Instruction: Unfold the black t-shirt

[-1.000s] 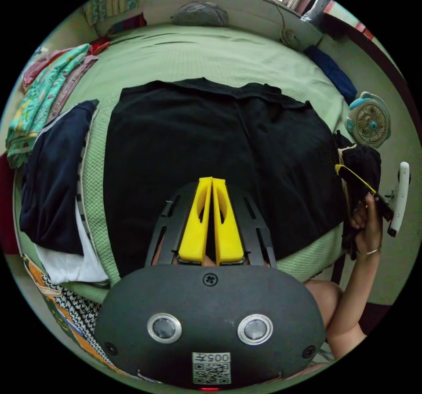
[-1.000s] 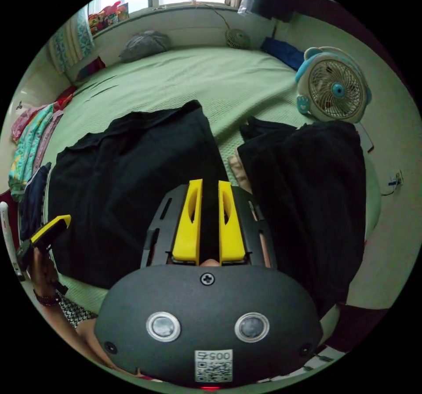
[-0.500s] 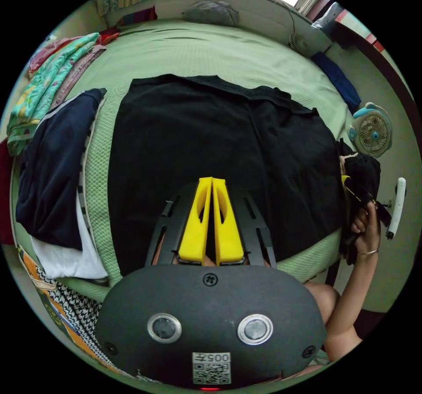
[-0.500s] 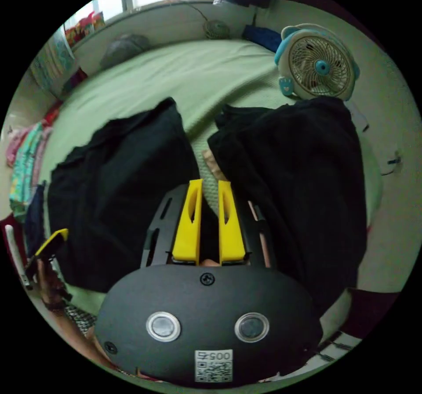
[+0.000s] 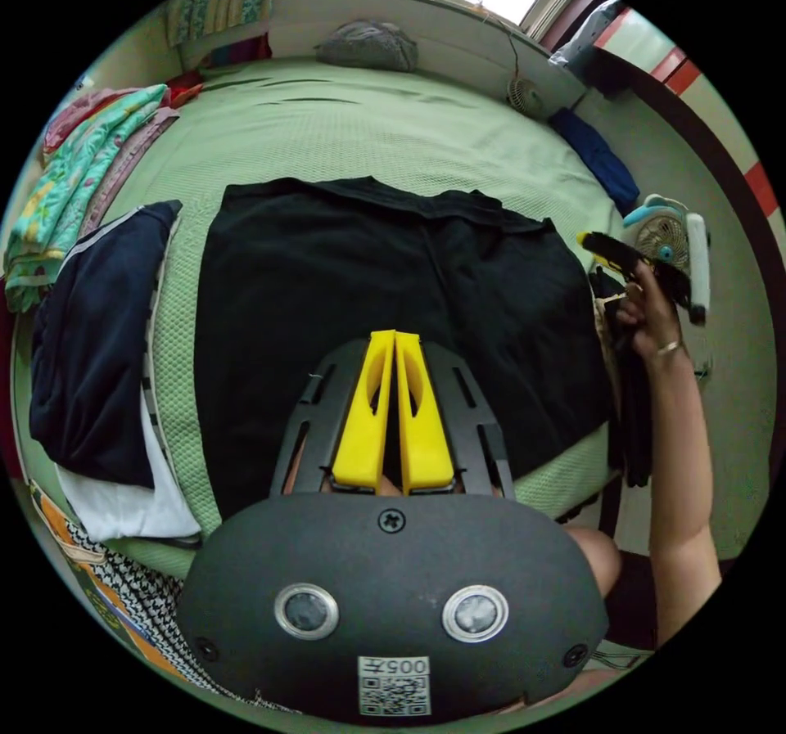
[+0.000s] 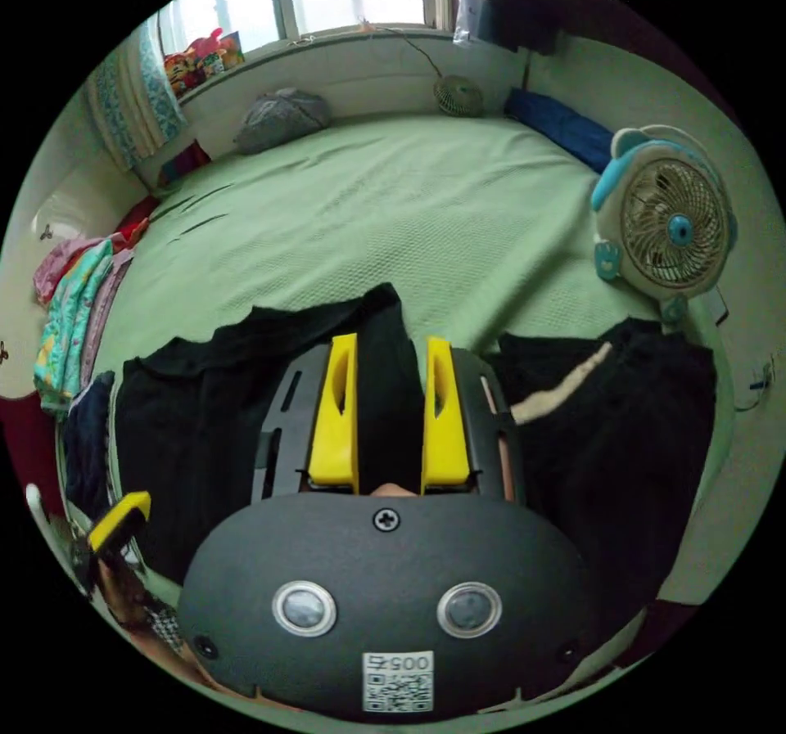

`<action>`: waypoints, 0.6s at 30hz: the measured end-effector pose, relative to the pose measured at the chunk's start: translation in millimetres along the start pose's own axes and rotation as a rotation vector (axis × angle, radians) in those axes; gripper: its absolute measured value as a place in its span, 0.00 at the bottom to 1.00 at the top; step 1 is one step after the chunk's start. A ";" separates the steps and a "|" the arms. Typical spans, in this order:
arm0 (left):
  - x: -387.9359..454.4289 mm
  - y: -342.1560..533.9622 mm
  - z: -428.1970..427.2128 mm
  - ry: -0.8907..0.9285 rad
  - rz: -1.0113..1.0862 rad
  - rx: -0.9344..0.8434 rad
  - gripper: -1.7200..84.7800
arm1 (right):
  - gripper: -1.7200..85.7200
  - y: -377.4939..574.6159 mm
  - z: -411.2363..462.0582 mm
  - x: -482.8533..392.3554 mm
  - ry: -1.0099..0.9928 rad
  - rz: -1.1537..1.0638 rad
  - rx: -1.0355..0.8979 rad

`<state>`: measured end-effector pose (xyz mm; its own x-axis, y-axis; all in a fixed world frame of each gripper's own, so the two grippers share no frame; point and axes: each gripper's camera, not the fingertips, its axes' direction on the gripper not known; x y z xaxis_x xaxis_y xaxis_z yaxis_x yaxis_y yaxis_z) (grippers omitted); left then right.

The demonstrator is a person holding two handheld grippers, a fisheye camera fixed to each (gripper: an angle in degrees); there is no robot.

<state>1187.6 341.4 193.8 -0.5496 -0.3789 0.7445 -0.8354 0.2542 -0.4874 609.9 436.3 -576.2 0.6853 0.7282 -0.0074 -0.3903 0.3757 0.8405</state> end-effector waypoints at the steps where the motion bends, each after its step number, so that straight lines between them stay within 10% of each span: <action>1: -2.7 2.0 -1.3 0.009 -0.010 -0.004 0.02 | 0.15 -5.6 4.9 0.6 0.004 0.025 -0.020; 18: -22.4 55.0 -33.0 -0.055 -0.039 -0.010 0.01 | 0.00 46.8 -25.8 -2.2 0.013 -0.035 0.042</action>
<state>1154.1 393.2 165.4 -0.5166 -0.4372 0.7362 -0.8561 0.2470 -0.4540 574.3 467.1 -550.8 0.6899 0.7225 -0.0445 -0.3396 0.3773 0.8616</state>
